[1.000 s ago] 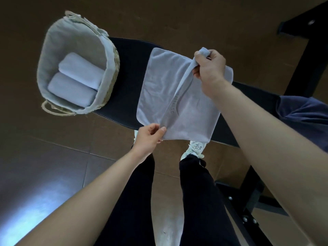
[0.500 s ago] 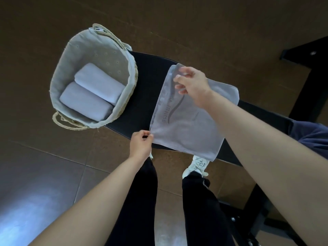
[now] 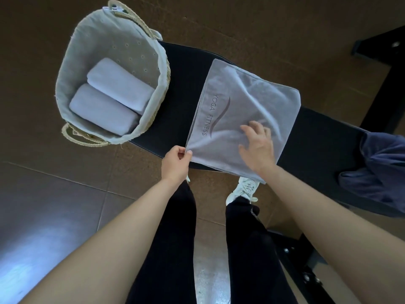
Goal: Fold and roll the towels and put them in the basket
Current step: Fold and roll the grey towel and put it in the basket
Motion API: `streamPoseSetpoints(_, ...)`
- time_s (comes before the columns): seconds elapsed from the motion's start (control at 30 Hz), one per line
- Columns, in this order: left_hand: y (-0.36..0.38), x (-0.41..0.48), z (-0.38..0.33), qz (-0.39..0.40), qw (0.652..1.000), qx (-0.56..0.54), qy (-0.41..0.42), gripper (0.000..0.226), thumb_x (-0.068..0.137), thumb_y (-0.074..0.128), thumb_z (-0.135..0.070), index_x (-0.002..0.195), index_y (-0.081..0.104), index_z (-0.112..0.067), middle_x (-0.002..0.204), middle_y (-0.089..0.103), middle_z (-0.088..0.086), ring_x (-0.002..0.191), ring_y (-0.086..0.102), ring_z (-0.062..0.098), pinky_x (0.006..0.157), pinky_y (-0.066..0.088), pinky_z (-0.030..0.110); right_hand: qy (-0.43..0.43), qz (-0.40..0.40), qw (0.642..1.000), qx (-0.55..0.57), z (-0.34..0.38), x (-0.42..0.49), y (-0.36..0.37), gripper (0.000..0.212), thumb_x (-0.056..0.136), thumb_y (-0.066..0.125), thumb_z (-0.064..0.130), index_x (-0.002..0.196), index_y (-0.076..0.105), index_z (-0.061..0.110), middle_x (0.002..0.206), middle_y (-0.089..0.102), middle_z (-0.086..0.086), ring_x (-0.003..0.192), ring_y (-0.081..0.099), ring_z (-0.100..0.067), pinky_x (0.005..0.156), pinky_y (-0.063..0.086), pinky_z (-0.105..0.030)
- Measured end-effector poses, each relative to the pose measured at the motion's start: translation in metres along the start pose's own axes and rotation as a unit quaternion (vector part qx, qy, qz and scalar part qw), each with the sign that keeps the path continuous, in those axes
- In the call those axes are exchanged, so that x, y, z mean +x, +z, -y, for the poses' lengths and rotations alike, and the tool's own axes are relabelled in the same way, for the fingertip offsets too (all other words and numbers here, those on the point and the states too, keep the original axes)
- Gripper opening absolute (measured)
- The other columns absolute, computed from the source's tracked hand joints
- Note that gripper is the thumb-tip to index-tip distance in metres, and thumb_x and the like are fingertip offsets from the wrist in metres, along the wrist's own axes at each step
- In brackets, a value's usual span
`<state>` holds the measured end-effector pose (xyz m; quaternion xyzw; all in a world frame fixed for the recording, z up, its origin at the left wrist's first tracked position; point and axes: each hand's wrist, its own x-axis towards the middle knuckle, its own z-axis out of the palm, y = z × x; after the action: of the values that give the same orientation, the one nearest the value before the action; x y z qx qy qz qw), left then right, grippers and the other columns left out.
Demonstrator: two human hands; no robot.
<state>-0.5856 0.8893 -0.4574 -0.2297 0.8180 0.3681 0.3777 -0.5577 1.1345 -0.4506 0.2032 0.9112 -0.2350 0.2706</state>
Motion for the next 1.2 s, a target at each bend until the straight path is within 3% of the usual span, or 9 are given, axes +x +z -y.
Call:
streamPoseSetpoints(0.1, -0.001, 0.003, 0.009, 0.001, 1.000, -0.001, -0.005, 0.007, 0.097, 0.066, -0.033, 0.096, 0.064, -0.027, 0.096, 0.071, -0.004, 0.092, 0.069, 0.019, 0.089, 0.058, 0.044, 0.025, -0.007, 0.999, -0.048, -0.016, -0.022, 0.012, 0.073, 0.089, 0.072, 0.019, 0.154, 0.040, 0.025, 0.165, 0.025, -0.004, 0.146, 0.023, -0.032, 0.112, 0.035, -0.052)
streamPoseSetpoints(0.2, 0.000, 0.005, 0.012, -0.015, 0.999, -0.031, -0.026, 0.015, 0.091, 0.073, -0.031, 0.097, 0.058, -0.032, 0.094, 0.072, -0.003, 0.089, 0.072, 0.019, 0.090, 0.059, 0.046, 0.151, -0.074, 0.986, 0.000, -0.025, -0.041, 0.019, 0.079, 0.087, 0.075, 0.025, 0.154, 0.034, 0.022, 0.156, 0.029, -0.009, 0.137, 0.031, -0.035, 0.104, 0.041, -0.053)
streamPoseSetpoints(0.37, 0.003, 0.009, 0.012, -0.017, 0.998, -0.043, -0.039, 0.031, 0.088, 0.075, -0.035, 0.111, 0.056, -0.030, 0.094, 0.074, -0.003, 0.093, 0.073, 0.019, 0.092, 0.059, 0.047, 0.399, -0.094, 0.891, 0.196, -0.044, -0.071, 0.038, 0.069, 0.087, 0.076, 0.029, 0.144, 0.040, 0.010, 0.143, 0.040, -0.014, 0.128, 0.041, -0.036, 0.101, 0.041, -0.046)
streamPoseSetpoints(0.5, 0.004, 0.010, 0.003, -0.027, 0.996, -0.063, -0.048, 0.029, 0.090, 0.075, -0.034, 0.114, 0.062, -0.023, 0.106, 0.072, 0.001, 0.096, 0.072, 0.019, 0.094, 0.060, 0.043, 0.456, -0.119, 0.806, 0.358, -0.054, -0.076, 0.051, 0.042, 0.092, 0.072, 0.031, 0.121, 0.050, 0.010, 0.119, 0.057, -0.007, 0.098, 0.058, -0.023, 0.083, 0.042, -0.032)
streamPoseSetpoints(0.6, 0.004, 0.010, -0.001, -0.033, 0.997, -0.057, -0.041, 0.029, 0.091, 0.075, -0.032, 0.114, 0.061, -0.022, 0.105, 0.071, 0.001, 0.096, 0.072, 0.020, 0.094, 0.059, 0.044, 0.485, -0.101, 0.751, 0.437, -0.057, -0.073, 0.059, 0.025, 0.091, 0.072, 0.032, 0.103, 0.059, 0.015, 0.104, 0.068, -0.006, 0.083, 0.064, -0.023, 0.082, 0.056, -0.040)
streamPoseSetpoints(0.73, 0.003, 0.002, -0.004, -0.061, 0.998, 0.017, 0.013, 0.025, 0.093, 0.072, -0.028, 0.109, 0.053, -0.025, 0.092, 0.069, -0.004, 0.090, 0.073, 0.023, 0.091, 0.058, 0.045, 0.481, -0.092, 0.740, 0.462, -0.062, -0.075, 0.065, 0.017, 0.086, 0.076, 0.030, 0.085, 0.064, 0.018, 0.097, 0.073, -0.007, 0.078, 0.062, -0.023, 0.086, 0.059, -0.045)
streamPoseSetpoints(0.9, 0.003, -0.021, -0.004, -0.061, 0.988, 0.122, 0.079, 0.013, 0.097, 0.064, -0.019, 0.093, 0.053, -0.023, 0.081, 0.066, -0.006, 0.084, 0.069, 0.022, 0.083, 0.055, 0.041, 0.447, -0.093, 0.725, 0.516, -0.076, -0.098, 0.057, 0.036, 0.088, 0.077, 0.021, 0.069, 0.047, 0.015, 0.076, 0.059, -0.006, 0.067, 0.061, -0.019, 0.079, 0.062, -0.044)
streamPoseSetpoints(1.07, -0.001, -0.039, 0.014, 0.030, 0.981, 0.150, 0.115, 0.019, 0.103, 0.055, -0.012, 0.097, 0.068, -0.025, 0.093, 0.069, -0.012, 0.084, 0.063, 0.011, 0.077, 0.048, 0.030, 0.411, -0.076, 0.749, 0.514, -0.082, -0.129, 0.043, 0.015, 0.094, 0.070, 0.014, 0.102, 0.058, 0.009, 0.089, 0.070, -0.011, 0.049, 0.060, -0.007, 0.055, 0.051, -0.027)
streamPoseSetpoints(1.2, -0.013, -0.052, 0.012, 0.119, 0.987, 0.092, 0.055, 0.036, 0.102, 0.046, 0.003, 0.111, 0.074, -0.017, 0.105, 0.070, 0.002, 0.070, 0.053, 0.006, 0.068, 0.046, 0.018, 0.370, -0.076, 0.755, 0.536, -0.087, -0.147, 0.024, 0.052, 0.097, 0.063, 0.009, 0.142, 0.052, 0.031, 0.096, 0.074, -0.005, 0.057, 0.062, -0.016, 0.054, 0.053, -0.025)
